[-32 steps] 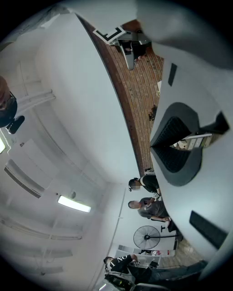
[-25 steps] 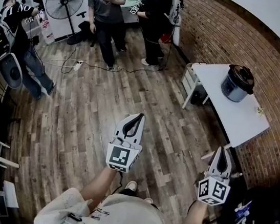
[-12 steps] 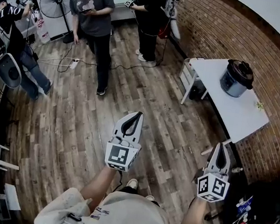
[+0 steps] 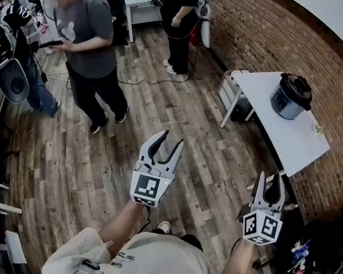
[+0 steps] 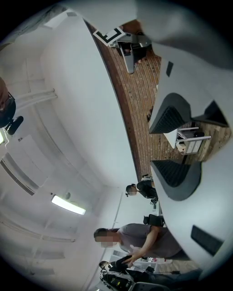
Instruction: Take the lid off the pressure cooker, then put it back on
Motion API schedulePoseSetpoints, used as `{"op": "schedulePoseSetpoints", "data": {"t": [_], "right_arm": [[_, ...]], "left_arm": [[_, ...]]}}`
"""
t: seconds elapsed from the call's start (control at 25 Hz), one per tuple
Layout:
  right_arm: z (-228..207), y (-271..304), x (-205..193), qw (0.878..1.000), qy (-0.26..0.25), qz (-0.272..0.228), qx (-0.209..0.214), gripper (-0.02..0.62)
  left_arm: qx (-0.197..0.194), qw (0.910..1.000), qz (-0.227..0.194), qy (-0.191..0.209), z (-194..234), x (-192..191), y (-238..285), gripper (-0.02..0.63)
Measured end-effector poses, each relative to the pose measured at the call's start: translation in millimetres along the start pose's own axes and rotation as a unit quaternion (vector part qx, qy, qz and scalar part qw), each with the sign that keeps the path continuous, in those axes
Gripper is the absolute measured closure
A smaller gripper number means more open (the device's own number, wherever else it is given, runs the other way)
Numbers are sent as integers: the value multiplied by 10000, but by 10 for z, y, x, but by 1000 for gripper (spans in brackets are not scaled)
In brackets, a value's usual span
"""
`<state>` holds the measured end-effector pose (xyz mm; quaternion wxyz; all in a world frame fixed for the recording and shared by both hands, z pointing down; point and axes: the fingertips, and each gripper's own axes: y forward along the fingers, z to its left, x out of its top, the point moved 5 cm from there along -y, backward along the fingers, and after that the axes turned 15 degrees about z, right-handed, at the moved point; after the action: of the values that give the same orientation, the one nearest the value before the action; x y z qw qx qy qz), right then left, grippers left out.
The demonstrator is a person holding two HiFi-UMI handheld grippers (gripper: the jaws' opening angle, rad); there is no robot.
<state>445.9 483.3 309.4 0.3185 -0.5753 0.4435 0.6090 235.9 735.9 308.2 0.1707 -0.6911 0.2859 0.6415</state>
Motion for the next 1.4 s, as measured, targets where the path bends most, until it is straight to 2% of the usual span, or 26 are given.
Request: {"op": "schedulePoseSetpoints", "data": {"t": [0.08,0.36,0.68,1.0,1.4], "right_arm": [[12,19,-13,10000,5,-1,-62,370],[-52,144,-70,9996,181,-12,-235,368],[-206,579,-115,9995,245,73,-191,368],[-674,1193,-62,9987,396,172,-261,368],[-1545,1957,30,9968,650,299,-370,370]], "left_arm": [[-43,10000,20,-2,43,-22,46,397],[-119,9999,73,30,146,-90,217,383],[-111,9997,210,40,203,-146,685,383],[-216,9991,362,107,85,-47,1499,384],[-458,9975,512,167,-323,171,2707,385]]}}
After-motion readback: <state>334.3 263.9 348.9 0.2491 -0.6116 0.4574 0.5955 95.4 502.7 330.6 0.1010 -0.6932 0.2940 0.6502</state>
